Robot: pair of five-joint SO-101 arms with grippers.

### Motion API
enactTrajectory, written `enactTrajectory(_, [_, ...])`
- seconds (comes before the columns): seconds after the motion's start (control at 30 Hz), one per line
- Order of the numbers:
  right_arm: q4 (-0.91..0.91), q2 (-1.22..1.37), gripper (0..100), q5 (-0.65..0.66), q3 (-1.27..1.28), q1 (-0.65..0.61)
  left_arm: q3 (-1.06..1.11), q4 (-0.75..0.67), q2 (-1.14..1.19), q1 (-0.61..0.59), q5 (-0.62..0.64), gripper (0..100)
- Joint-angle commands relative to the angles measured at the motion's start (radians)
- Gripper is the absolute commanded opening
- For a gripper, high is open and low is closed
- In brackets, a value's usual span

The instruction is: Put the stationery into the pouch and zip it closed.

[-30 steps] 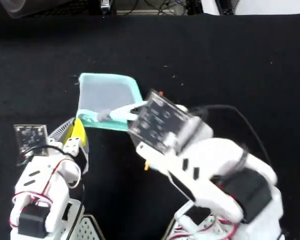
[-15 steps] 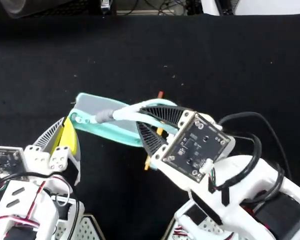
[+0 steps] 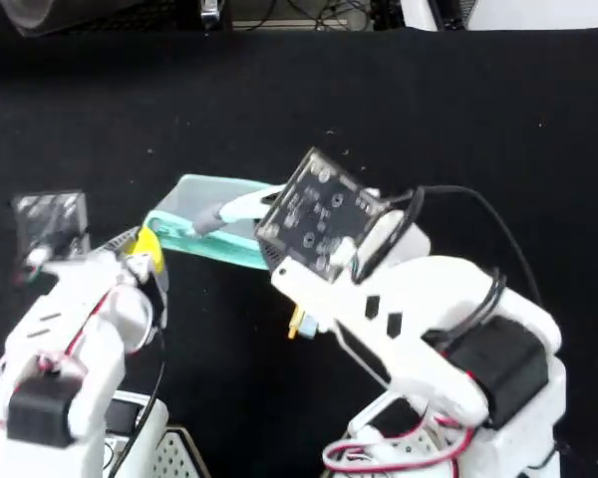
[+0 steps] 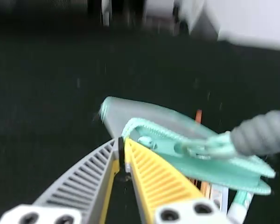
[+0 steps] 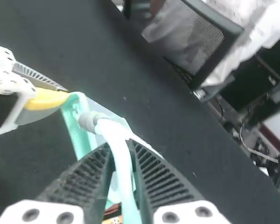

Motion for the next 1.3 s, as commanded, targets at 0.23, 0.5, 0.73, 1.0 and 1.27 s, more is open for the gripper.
enactTrajectory(0.23, [0.043,-0.002,1.1,0.069,-0.041,0.123,-0.231,0.192,0.219,-0.002,0.006,17])
enactTrajectory(0.5, [0.049,-0.002,1.1,0.069,-0.039,0.120,-0.223,0.160,0.230,-0.001,-0.049,17])
enactTrajectory(0.73, [0.078,-0.010,1.1,0.069,-0.041,0.121,-0.045,-0.031,0.222,-0.002,-0.230,17])
enactTrajectory(1.0, [0.078,-0.102,1.1,0.069,-0.031,0.126,0.022,-0.118,0.221,0.001,-0.232,2])
enactTrajectory(1.27, [0.095,-0.186,1.1,0.064,-0.033,0.157,0.021,-0.061,0.219,-0.007,-0.229,3])
